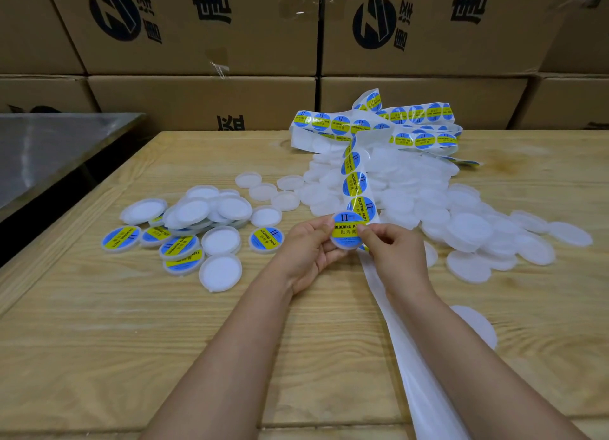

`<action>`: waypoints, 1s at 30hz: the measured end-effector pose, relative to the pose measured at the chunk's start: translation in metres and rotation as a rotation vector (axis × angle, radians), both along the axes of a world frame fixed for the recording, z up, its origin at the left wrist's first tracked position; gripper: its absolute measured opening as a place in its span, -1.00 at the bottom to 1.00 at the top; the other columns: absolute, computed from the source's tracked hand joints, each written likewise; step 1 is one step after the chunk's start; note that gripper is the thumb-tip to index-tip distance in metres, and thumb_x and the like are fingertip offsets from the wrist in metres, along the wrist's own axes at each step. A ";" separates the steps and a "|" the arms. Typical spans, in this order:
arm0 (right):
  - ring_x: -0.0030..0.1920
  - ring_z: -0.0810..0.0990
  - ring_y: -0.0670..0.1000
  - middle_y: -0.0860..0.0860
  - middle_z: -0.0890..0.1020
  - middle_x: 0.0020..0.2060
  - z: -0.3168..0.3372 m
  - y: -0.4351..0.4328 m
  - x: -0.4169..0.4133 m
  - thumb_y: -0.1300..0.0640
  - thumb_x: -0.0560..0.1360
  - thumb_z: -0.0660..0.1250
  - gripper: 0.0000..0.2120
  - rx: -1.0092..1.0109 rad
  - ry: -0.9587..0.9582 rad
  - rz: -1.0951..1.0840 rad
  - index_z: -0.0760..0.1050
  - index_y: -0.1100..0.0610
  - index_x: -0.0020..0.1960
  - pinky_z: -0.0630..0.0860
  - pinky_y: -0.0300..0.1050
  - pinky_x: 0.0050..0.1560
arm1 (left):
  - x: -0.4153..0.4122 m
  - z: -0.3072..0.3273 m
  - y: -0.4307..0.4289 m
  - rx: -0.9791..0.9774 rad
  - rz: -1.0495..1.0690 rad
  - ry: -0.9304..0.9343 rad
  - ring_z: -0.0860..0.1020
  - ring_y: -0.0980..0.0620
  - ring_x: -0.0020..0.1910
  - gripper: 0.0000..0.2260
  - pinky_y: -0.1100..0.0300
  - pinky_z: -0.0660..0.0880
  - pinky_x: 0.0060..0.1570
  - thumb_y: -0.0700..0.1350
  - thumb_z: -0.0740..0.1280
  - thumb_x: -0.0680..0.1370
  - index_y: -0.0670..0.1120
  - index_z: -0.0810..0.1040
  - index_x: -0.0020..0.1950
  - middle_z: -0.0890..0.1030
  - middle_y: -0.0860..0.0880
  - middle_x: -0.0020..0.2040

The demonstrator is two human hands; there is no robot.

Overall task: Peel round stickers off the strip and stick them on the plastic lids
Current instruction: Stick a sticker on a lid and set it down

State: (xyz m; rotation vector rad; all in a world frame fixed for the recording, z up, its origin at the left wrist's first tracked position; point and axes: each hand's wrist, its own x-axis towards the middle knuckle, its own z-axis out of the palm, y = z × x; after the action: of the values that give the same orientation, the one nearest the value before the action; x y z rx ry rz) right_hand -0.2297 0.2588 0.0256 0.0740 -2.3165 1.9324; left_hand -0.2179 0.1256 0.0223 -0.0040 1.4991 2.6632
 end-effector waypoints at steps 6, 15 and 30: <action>-0.24 0.53 -0.14 -0.09 0.59 -0.31 -0.001 -0.004 0.004 0.12 0.47 0.38 -0.86 0.169 0.158 -0.079 0.53 0.11 -0.24 0.35 -0.45 -0.25 | 0.001 0.000 0.005 -0.066 0.076 0.039 0.67 0.03 -0.18 -0.76 0.19 0.60 -0.07 -0.23 0.08 0.65 -0.24 0.53 0.08 0.69 -0.08 -0.15; -0.20 0.46 -0.03 0.09 0.58 -0.22 -0.002 -0.005 0.010 0.23 0.46 0.38 -0.91 0.395 0.369 -0.110 0.51 0.22 -0.20 0.21 -0.25 -0.24 | 0.003 0.000 0.013 -0.082 0.128 0.029 0.66 -0.02 -0.13 -0.75 0.15 0.59 -0.01 -0.23 0.09 0.64 -0.30 0.51 0.14 0.66 -0.17 -0.08; -0.12 0.58 0.06 0.09 0.59 -0.11 -0.003 -0.009 0.011 0.18 0.49 0.37 -0.78 0.366 0.416 -0.141 0.50 0.23 0.09 0.28 -0.25 -0.20 | 0.003 0.003 0.014 0.073 0.133 -0.011 0.66 -0.05 -0.12 -0.73 0.16 0.60 -0.05 -0.24 0.08 0.64 -0.36 0.45 0.22 0.62 -0.27 0.02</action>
State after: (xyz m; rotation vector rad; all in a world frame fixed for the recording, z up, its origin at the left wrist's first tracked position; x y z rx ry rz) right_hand -0.2184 0.2500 0.0222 0.3055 -2.2774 1.2630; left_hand -0.2148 0.1396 0.0253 -0.1172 1.4456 2.8150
